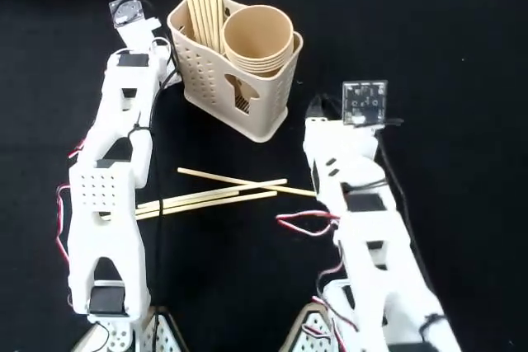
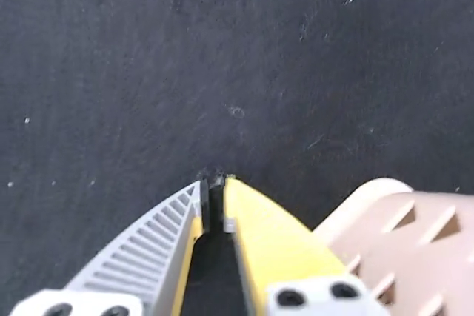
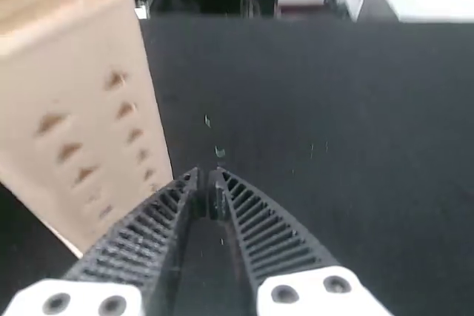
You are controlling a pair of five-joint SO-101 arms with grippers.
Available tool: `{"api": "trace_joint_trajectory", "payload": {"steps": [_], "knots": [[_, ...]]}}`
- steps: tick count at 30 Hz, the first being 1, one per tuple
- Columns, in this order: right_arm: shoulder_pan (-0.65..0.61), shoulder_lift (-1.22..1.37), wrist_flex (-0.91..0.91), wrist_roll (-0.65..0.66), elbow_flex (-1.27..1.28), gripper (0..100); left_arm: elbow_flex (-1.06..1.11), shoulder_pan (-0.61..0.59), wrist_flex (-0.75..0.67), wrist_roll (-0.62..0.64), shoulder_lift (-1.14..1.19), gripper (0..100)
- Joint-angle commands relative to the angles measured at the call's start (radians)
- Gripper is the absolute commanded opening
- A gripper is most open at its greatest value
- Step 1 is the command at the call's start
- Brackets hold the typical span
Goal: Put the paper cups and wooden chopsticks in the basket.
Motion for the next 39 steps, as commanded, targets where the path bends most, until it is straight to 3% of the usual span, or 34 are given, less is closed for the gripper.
{"api": "trace_joint_trajectory", "payload": {"steps": [1,9,14,18,22,24,30,36,39], "knots": [[0.006,0.03,-0.014,-0.005,-0.059,4.0,-0.021,0.016,0.032,-0.055,-0.091,3],[0.005,0.036,-0.014,-0.005,-0.056,4.0,0.196,0.031,0.0,-0.086,-0.264,3],[0.005,0.038,-0.014,-0.005,-0.053,4.0,0.441,0.047,-0.146,-0.094,-0.414,3],[0.006,0.038,-0.014,-0.005,-0.044,4.1,0.693,0.097,-0.269,-0.19,-0.565,3],[0.064,0.03,-0.006,0.002,-0.044,4.2,0.955,0.051,-0.341,-0.229,-0.746,3],[0.109,0.03,0.017,0.003,-0.044,4.3,1.073,0.021,-0.316,-0.285,-0.842,4],[0.144,0.03,0.285,0.106,-0.101,4.3,1.288,0.007,-0.097,-0.655,-1.074,4],[0.147,0.03,0.549,0.193,-0.173,4.3,1.4,0.008,0.063,-0.936,-1.183,18],[0.147,0.03,0.612,0.219,-0.179,4.3,1.429,0.01,0.104,-1.017,-1.211,19]]}}
